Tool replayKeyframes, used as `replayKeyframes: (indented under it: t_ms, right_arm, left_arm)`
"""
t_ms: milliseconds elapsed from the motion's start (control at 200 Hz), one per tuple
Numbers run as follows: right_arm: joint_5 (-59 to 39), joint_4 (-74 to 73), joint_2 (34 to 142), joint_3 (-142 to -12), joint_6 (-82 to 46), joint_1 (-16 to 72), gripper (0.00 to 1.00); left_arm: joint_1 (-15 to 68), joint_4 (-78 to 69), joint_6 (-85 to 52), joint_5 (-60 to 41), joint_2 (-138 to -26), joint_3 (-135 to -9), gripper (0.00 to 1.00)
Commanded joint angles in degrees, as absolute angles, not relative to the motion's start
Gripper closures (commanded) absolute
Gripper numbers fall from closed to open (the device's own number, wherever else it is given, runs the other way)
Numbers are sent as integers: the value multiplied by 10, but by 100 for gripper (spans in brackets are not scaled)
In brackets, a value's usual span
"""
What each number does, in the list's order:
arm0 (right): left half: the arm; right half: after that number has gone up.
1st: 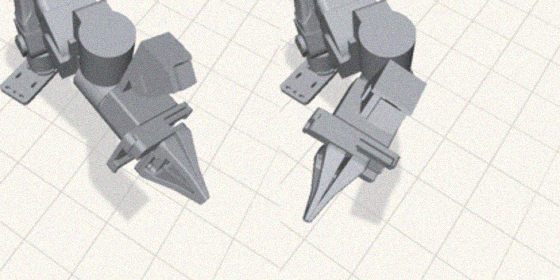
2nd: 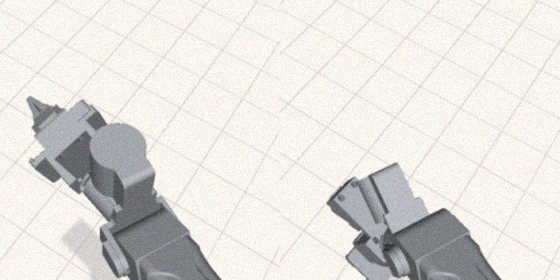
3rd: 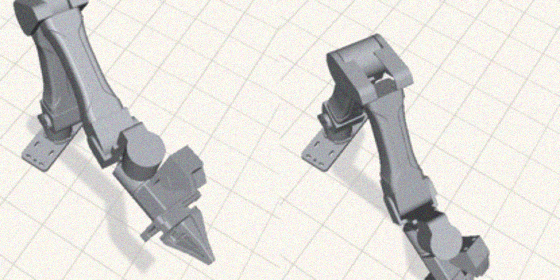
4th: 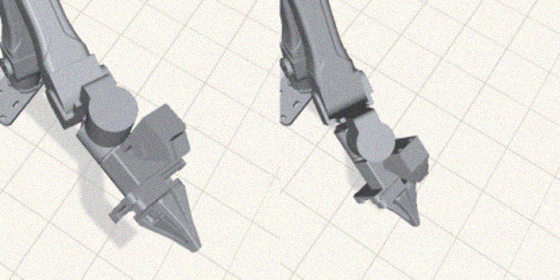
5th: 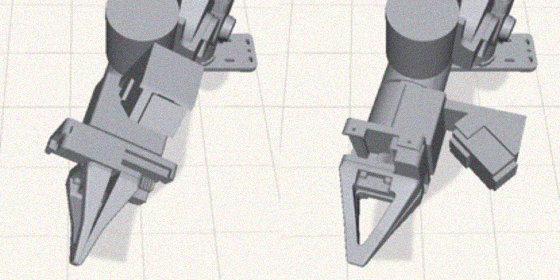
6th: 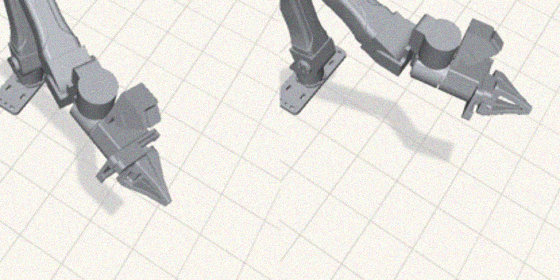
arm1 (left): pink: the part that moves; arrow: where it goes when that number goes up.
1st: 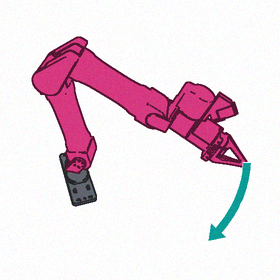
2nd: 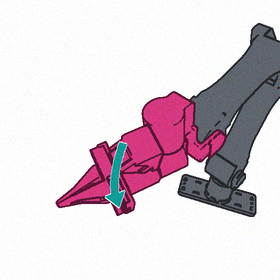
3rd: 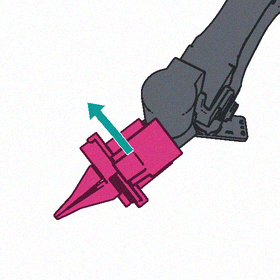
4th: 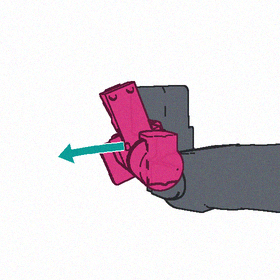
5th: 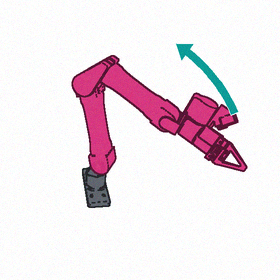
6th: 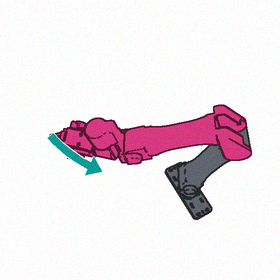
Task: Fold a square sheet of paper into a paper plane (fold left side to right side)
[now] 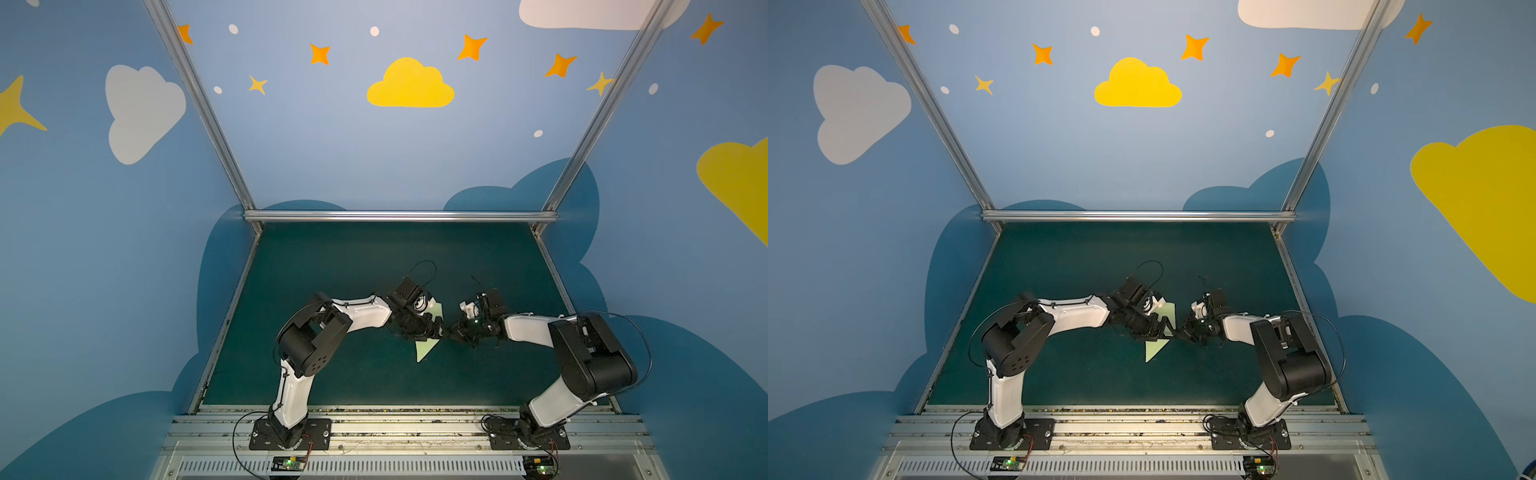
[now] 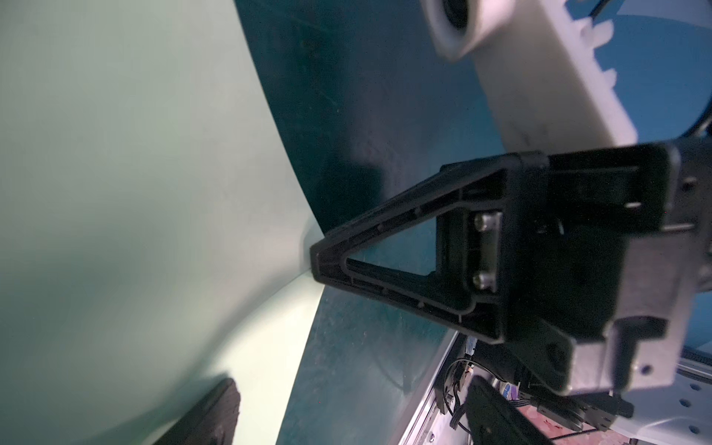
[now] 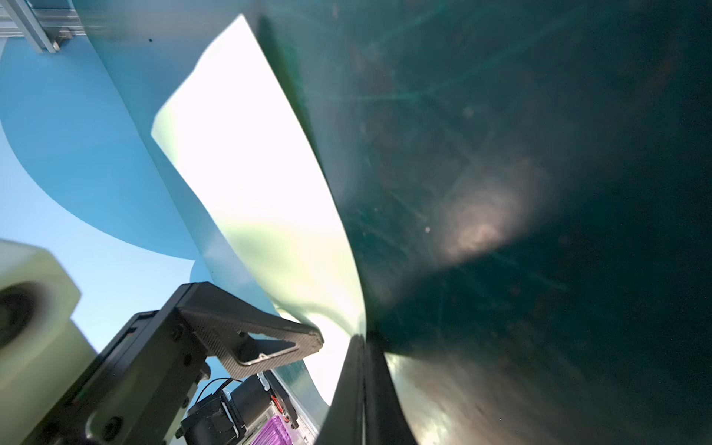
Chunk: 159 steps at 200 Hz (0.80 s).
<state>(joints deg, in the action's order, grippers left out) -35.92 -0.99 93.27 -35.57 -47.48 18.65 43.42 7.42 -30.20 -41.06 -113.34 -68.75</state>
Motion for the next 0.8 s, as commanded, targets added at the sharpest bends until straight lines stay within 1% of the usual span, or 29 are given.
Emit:
replayKeyframes:
  t_ms: [0, 185, 380, 501, 611, 701, 766, 791]
  right_arm:
    - [-341, -1, 911, -344, -479, 192, 100]
    - [-294, 14, 841, -314, -509, 215, 100]
    - [-212, 28, 753, -275, -576, 265, 100]
    - [-170, 44, 726, -274, -599, 298, 100]
    - [-149, 49, 722, -278, -611, 319, 100]
    - [-143, 49, 723, -282, -616, 327, 100]
    - [-144, 48, 726, -286, -617, 330, 100]
    - [-145, 47, 728, -288, -618, 330, 100]
  left_arm:
    - [422, 103, -289, -407, -1099, -693, 7]
    - [407, 100, -296, -409, -1067, -686, 6]
    - [399, 98, -294, -409, -1051, -672, 6]
    - [392, 94, -295, -404, -1037, -659, 7]
    - [389, 95, -291, -387, -1013, -639, 7]
    - [389, 100, -281, -357, -987, -615, 10]
    - [389, 95, -278, -336, -963, -589, 17]
    - [389, 95, -275, -325, -955, -580, 21]
